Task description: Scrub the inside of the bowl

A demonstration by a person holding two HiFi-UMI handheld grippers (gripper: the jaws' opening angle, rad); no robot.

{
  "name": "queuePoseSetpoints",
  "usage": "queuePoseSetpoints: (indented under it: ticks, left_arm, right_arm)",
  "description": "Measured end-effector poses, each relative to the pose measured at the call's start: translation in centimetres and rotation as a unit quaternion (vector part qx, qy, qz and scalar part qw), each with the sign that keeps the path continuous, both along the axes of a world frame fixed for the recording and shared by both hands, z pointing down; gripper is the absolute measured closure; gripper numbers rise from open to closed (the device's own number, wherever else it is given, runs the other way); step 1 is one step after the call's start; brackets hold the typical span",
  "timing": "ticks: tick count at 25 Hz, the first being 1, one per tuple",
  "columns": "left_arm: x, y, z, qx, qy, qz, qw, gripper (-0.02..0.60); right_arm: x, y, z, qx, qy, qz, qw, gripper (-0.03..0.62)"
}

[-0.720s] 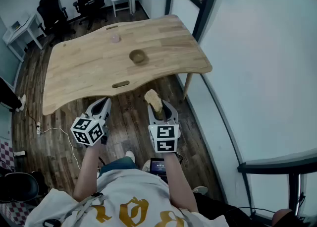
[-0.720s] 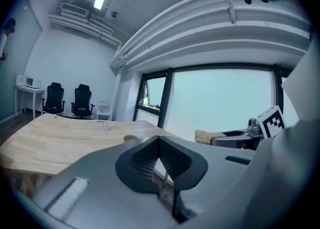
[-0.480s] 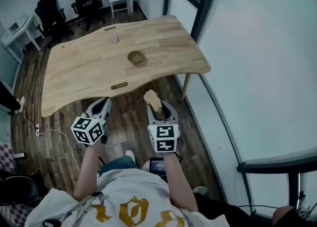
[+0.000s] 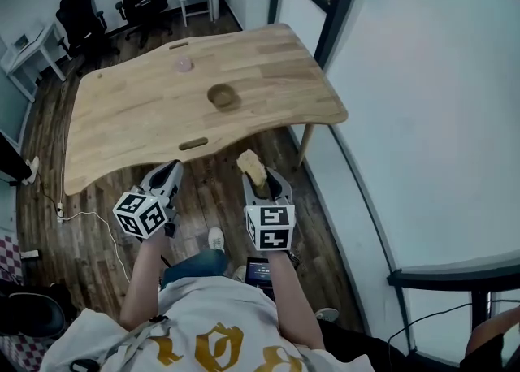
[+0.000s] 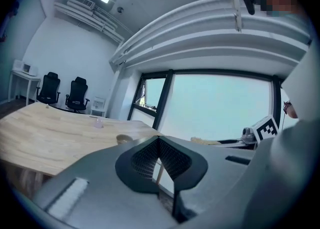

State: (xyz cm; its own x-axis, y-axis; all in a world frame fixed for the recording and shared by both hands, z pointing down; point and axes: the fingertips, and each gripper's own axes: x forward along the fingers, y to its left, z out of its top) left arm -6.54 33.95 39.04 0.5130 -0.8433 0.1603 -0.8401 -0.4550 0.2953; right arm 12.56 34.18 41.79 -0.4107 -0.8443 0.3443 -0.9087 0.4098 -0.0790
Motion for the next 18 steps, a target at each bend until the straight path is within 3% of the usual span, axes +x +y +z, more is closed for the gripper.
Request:
queuePoseSetpoints:
  ticks: [2,7,11,18]
  left_arm:
    - [-0.1,-1.2,0.4,-0.004,0.018,0.004,0.9998,0.58]
    - [-1.1,-6.4,2.2,-0.002,-0.024,-0.007,0.9997,0.58]
    - [-2.0,-13.4,2.3,0.013,-0.018,-0.019,0.9996,0.58]
    - [-3.1,-27.4,2.2,0.002,-0.023,0.009,0.9997,0.58]
  right_arm:
    - [0.1,-1.5,0.9,-0.013,-0.009,0.002,1.0,0.411]
    - [-0.8,-6.7,2.5,-0.028,-0.01,0.001,1.0,0.411]
    - [-1.9,-12.7,3.1,-0.029,0.004,-0.004,1.0,0.411]
    - [-4.4,-25.9,2.4,-0.036,0.017,0.005,0.999,0.411]
